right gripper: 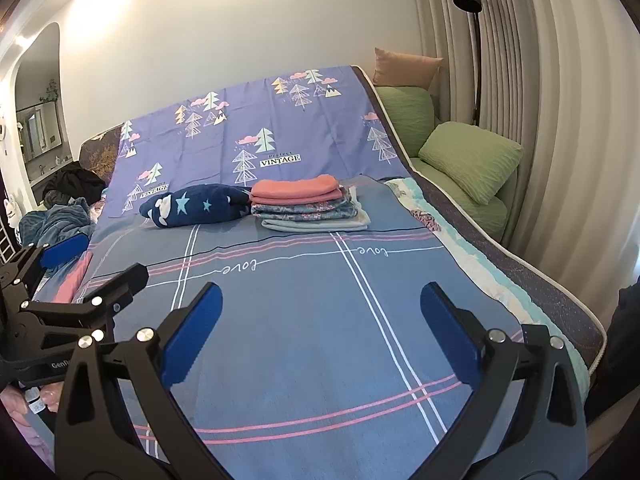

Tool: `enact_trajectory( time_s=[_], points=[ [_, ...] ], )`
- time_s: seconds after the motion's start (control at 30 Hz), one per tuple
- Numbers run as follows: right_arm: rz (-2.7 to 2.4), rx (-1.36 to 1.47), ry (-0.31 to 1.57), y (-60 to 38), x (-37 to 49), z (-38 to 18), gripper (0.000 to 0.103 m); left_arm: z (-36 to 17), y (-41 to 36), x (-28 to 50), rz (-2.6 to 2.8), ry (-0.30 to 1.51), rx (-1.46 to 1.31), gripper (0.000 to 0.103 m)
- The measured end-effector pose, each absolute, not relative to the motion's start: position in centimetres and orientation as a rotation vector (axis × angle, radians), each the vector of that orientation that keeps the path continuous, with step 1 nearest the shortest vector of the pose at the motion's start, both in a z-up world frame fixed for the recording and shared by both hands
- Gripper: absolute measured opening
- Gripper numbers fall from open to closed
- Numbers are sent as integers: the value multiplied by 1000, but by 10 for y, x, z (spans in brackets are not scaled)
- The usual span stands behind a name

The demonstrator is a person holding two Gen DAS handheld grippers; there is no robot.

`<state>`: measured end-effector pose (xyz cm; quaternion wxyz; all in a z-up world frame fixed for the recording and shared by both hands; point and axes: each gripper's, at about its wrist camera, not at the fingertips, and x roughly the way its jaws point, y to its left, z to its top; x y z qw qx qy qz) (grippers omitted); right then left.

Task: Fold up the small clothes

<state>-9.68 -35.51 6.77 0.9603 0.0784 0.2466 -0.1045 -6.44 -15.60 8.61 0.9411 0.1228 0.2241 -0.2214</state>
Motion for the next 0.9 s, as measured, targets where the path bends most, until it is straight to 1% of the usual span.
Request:
enact_trajectory(
  time_s=[0.9],
  points=[
    [-217,152,542,-356,-88,52,101,76,-161,-66,-442,487,263,102]
  ],
)
